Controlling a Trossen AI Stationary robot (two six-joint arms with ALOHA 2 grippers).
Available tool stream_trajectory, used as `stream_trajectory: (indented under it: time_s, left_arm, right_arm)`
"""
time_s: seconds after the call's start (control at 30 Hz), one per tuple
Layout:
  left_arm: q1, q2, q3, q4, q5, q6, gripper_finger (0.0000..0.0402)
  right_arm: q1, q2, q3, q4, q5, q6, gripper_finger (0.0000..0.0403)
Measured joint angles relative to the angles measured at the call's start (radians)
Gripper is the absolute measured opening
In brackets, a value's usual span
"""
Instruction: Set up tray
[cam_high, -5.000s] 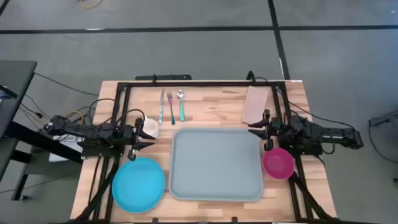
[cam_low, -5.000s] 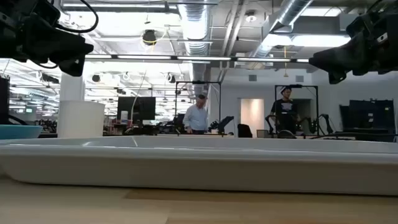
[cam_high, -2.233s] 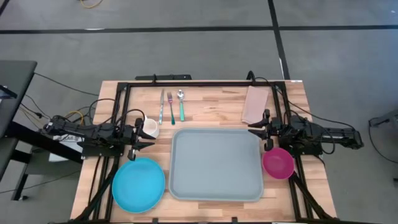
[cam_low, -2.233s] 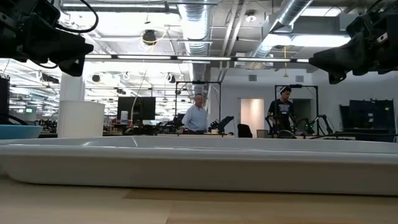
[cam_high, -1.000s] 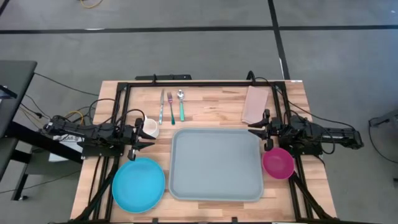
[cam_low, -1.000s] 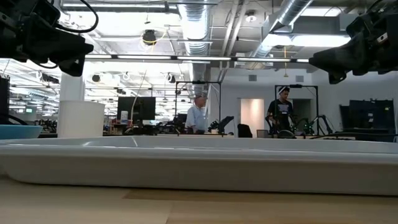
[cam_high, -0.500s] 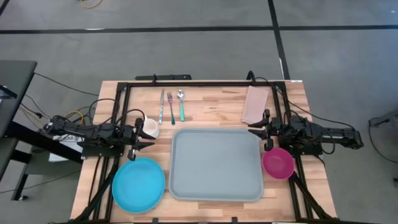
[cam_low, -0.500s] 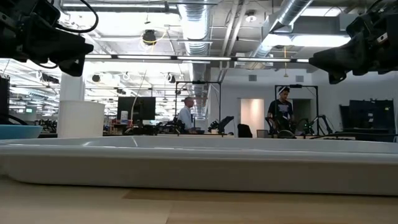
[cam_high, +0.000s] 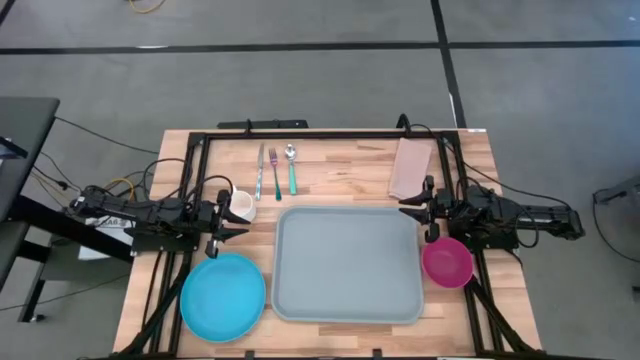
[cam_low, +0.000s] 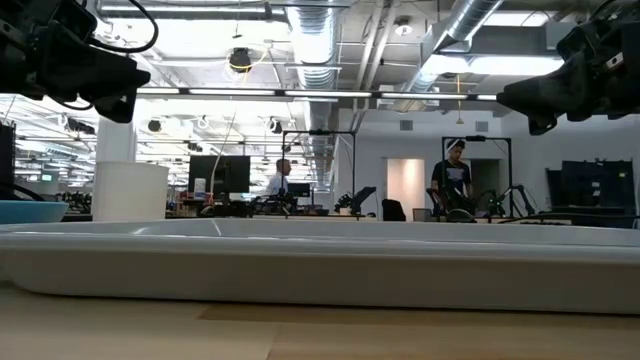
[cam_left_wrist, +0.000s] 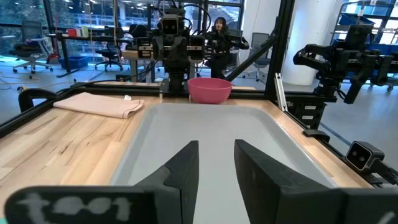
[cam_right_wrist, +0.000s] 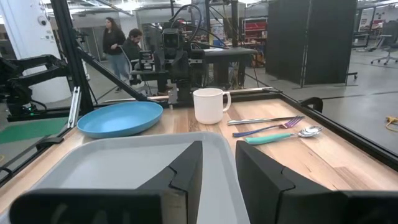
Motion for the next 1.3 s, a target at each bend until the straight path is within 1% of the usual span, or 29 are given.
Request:
stream_trajectory:
  time_s: [1.17,1.23,1.3]
  left_arm:
    - [0.000,0.000,0.000,0.000,0.000,0.000,0.0091]
    - [0.000,0.000,0.000,0.002,-0.017,0.009,0.0091]
    - [0.000,0.000,0.000,0.016,-0.074,0.044,0.0091]
  right_arm:
    - [0.000,0.000,0.000,0.000,0.000,0.000,0.0091]
    - [0.000,0.000,0.000,0.000,0.000,0.000,0.0091]
    - [0.000,0.000,0.000,0.000,0.000,0.000,0.0091]
